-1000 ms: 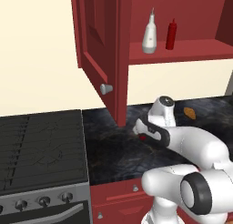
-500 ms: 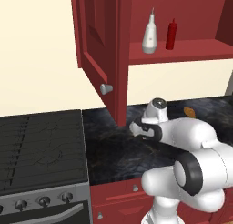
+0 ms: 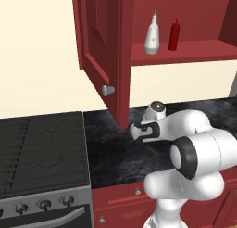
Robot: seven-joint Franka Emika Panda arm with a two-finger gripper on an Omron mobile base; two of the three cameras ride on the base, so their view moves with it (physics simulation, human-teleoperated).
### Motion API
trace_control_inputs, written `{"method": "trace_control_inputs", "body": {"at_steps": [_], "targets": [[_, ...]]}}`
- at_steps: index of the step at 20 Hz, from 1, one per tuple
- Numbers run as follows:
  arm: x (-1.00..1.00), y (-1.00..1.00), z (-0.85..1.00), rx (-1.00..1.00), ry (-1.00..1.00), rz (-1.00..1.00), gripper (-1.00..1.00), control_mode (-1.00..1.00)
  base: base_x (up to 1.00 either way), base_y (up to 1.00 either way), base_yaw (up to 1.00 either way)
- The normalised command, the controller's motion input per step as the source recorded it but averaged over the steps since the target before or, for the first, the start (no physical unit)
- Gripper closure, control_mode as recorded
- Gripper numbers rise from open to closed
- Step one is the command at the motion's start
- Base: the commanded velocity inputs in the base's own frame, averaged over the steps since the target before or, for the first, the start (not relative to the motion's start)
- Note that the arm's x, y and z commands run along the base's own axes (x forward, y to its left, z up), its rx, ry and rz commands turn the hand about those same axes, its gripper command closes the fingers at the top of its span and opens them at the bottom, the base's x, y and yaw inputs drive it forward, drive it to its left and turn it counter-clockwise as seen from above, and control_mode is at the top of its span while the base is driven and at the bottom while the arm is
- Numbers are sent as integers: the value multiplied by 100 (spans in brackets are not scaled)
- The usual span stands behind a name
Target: Pick the oil and vinegar bottle and ketchup from the counter and place them in the cabinet.
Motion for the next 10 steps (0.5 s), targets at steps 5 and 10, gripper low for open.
{"method": "trace_control_inputs", "body": {"at_steps": [5, 10], "targets": [[8, 0, -15, 0, 0, 0, -100, -100, 0, 0, 0], [10, 0, -5, 0, 0, 0, -100, -100, 0, 0, 0]]}}
